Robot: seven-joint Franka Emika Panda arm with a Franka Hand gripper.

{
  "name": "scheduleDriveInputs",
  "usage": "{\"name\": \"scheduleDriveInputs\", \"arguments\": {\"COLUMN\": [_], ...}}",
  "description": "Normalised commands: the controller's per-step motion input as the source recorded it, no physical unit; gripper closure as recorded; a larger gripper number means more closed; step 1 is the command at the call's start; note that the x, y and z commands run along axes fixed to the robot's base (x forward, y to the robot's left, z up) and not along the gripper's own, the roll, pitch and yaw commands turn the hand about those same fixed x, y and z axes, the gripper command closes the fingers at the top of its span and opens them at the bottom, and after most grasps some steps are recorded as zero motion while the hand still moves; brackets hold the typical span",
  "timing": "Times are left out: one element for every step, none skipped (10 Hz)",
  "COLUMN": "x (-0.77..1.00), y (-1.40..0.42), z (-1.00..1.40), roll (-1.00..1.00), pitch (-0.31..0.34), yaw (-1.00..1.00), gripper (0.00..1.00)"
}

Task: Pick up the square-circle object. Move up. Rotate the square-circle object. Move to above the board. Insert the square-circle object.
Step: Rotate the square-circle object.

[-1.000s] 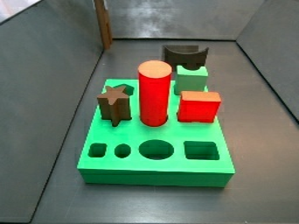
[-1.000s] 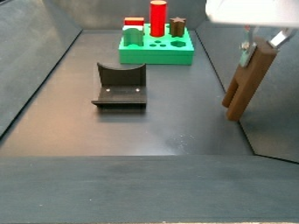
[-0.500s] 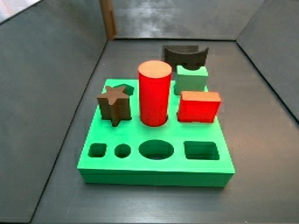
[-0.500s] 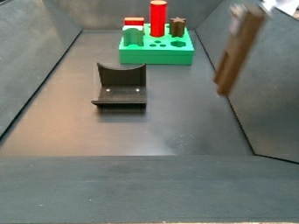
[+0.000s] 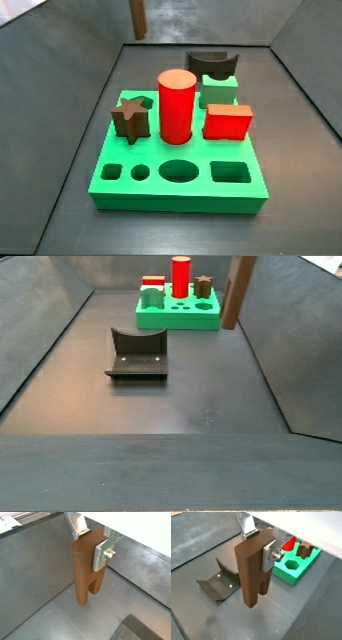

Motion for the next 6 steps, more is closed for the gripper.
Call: {"name": "scheduleDriveInputs", "arguments": {"x": [0.52,0.39,0.34,0.22,0.0,-0.08], "y": [-0.09,-0.05,-0.04,-0.03,0.0,0.01], "z": [0.06,0.04,0.03,0.02,0.0,0.02], "roll": [-0.1,-0.08,-0.09,-0.09,-0.02,-0.01], "pitch": [0.125,0.136,0.139,0.141,0.371,0.328], "yaw": [0.01,0.01,0.01,0.02,0.06,0.06], "gripper": [1.0,1.0,1.0,1.0,1.0,1.0]}}
